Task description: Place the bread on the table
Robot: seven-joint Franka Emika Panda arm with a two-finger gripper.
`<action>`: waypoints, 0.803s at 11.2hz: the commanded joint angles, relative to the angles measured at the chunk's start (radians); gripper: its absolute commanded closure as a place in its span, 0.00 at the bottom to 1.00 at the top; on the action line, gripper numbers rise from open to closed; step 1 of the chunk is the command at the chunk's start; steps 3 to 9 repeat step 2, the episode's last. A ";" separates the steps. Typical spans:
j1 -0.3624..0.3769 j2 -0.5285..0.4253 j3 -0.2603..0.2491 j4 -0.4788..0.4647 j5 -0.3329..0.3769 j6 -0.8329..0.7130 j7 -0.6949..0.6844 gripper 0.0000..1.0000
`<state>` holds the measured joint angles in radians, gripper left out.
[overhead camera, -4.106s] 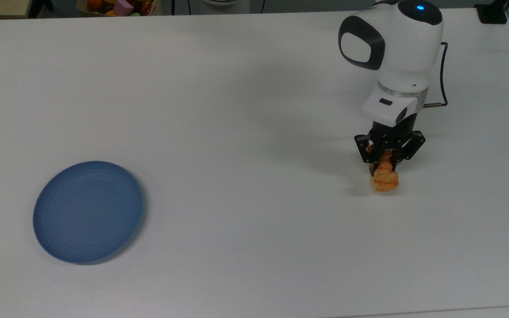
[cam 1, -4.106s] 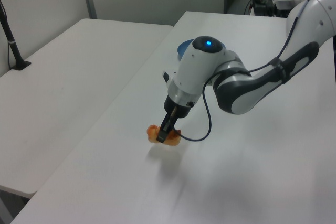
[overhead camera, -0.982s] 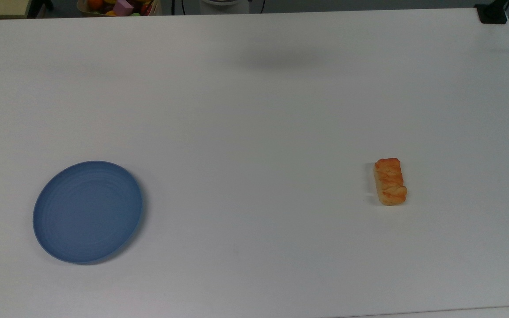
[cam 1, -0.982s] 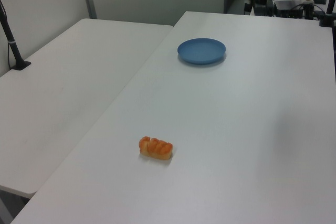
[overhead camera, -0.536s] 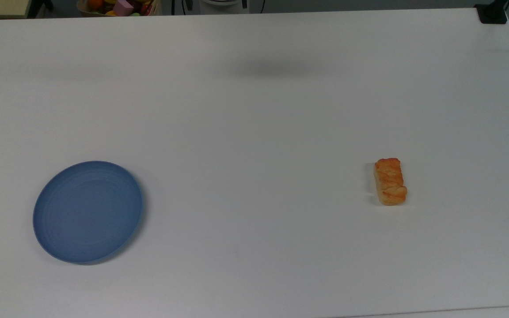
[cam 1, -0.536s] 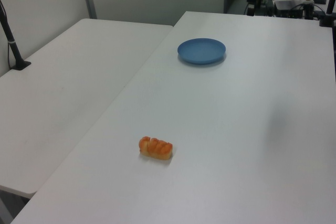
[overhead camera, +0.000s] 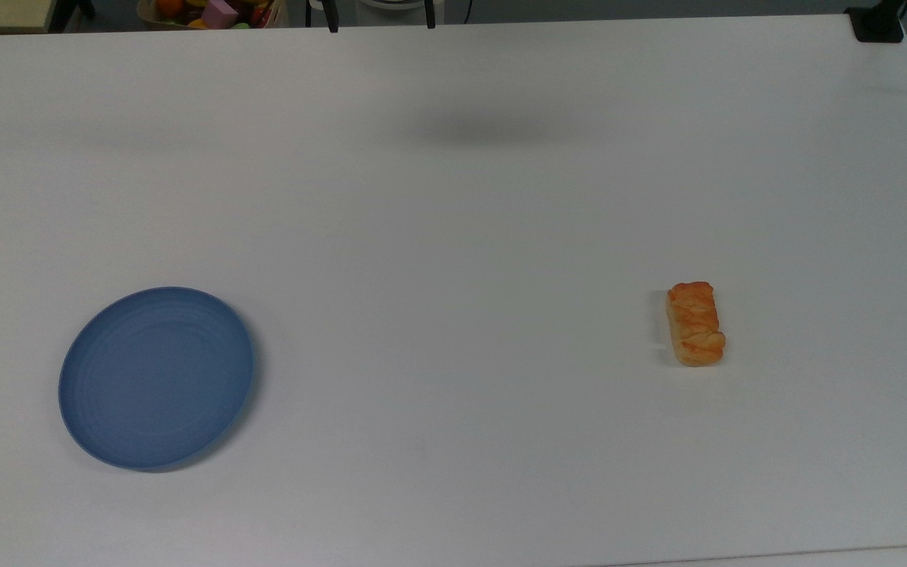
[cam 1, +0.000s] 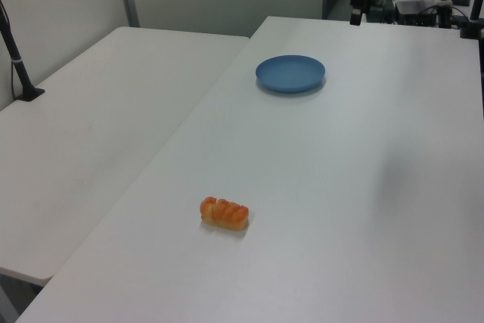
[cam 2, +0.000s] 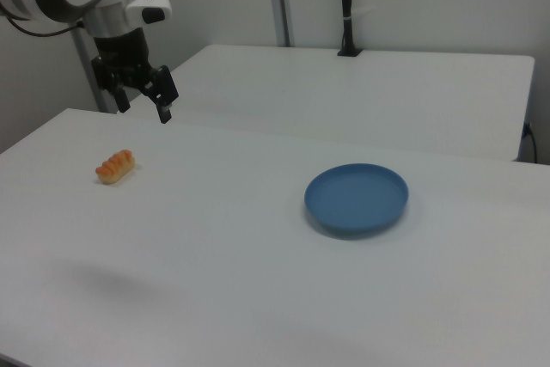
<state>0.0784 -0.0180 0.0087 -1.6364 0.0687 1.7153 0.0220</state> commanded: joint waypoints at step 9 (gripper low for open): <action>0.004 -0.008 -0.006 -0.019 0.006 0.024 -0.024 0.00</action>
